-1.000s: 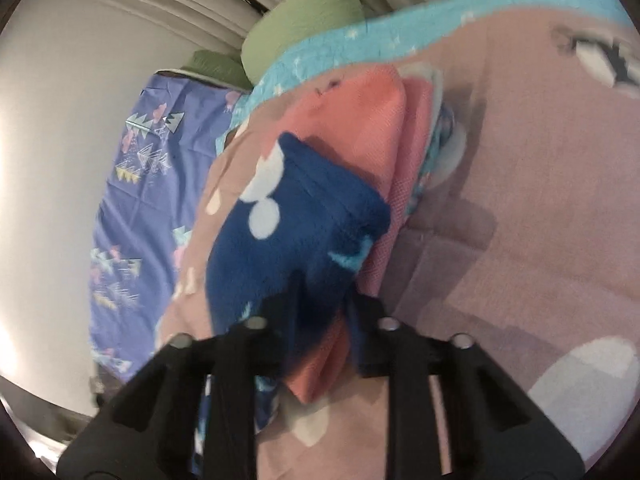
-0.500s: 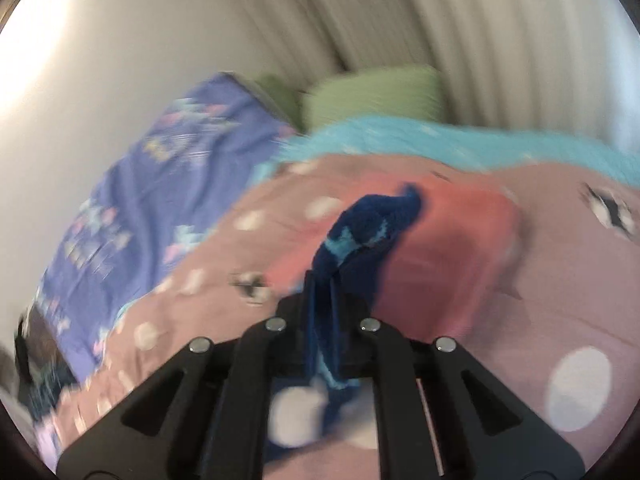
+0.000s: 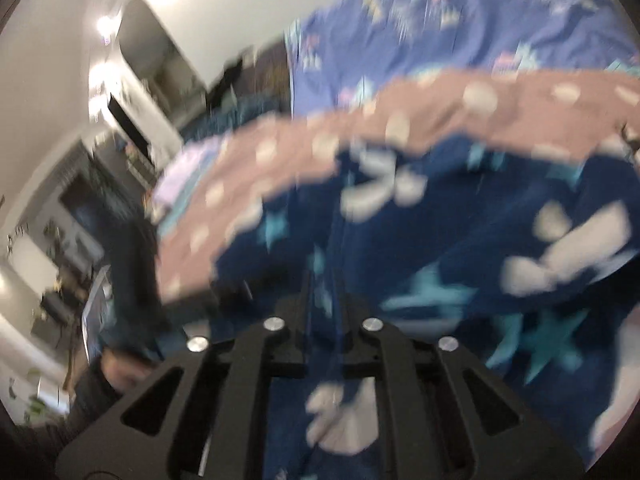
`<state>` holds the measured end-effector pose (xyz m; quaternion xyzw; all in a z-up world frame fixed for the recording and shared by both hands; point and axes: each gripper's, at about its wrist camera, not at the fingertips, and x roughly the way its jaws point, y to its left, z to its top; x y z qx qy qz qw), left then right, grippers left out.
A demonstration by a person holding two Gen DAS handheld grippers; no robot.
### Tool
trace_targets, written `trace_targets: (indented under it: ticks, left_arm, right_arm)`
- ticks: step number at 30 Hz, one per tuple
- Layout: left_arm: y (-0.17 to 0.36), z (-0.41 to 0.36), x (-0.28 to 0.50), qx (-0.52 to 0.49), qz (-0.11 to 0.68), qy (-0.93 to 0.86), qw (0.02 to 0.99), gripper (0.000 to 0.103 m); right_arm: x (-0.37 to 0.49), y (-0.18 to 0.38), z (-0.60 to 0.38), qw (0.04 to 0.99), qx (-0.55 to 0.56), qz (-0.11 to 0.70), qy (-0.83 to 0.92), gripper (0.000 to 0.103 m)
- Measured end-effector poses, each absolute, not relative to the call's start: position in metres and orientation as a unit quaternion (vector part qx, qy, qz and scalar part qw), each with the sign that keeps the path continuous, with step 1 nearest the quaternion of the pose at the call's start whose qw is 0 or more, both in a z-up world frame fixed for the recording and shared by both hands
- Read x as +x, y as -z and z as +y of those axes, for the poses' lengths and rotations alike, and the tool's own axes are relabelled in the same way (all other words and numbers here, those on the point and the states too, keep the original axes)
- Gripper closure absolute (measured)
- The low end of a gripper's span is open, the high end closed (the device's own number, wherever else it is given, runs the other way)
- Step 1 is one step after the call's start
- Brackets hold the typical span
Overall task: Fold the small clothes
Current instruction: 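Fold the held sleeve across the onesie body with the right tool, release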
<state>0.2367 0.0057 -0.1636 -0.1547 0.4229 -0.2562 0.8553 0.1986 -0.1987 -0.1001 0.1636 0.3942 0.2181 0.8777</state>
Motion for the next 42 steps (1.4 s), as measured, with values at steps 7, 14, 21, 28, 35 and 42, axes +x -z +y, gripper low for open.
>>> trace_targets:
  ticks: [7,14,21,28,35,42]
  left_arm:
    - [0.162,-0.008,0.247,-0.228,0.443,0.309,0.810,0.043]
    - [0.172,-0.063,0.267,-0.159,0.481,0.301,0.808,0.055]
    - [0.126,-0.075,0.266,-0.106,0.422,0.304,0.848,0.094]
    - [0.011,-0.027,0.241,-0.053,0.297,0.279,0.912,0.094]
    - [0.053,0.046,0.243,-0.003,0.360,0.188,0.914,0.093]
    - [0.141,0.090,0.261,-0.013,0.425,0.087,0.901,0.064]
  right_arm:
    - [0.179,0.125,-0.223,0.872,0.183,0.416,-0.180,0.066]
    - [0.168,0.139,-0.251,0.880,0.219,0.399,-0.140,0.064]
    - [0.161,0.166,-0.271,0.878,0.265,0.387,-0.095,0.082]
    - [0.161,0.170,-0.269,0.880,0.261,0.385,-0.099,0.081]
    - [0.158,0.168,-0.267,0.883,0.250,0.384,-0.102,0.076]
    - [0.159,0.167,-0.263,0.885,0.244,0.383,-0.104,0.074]
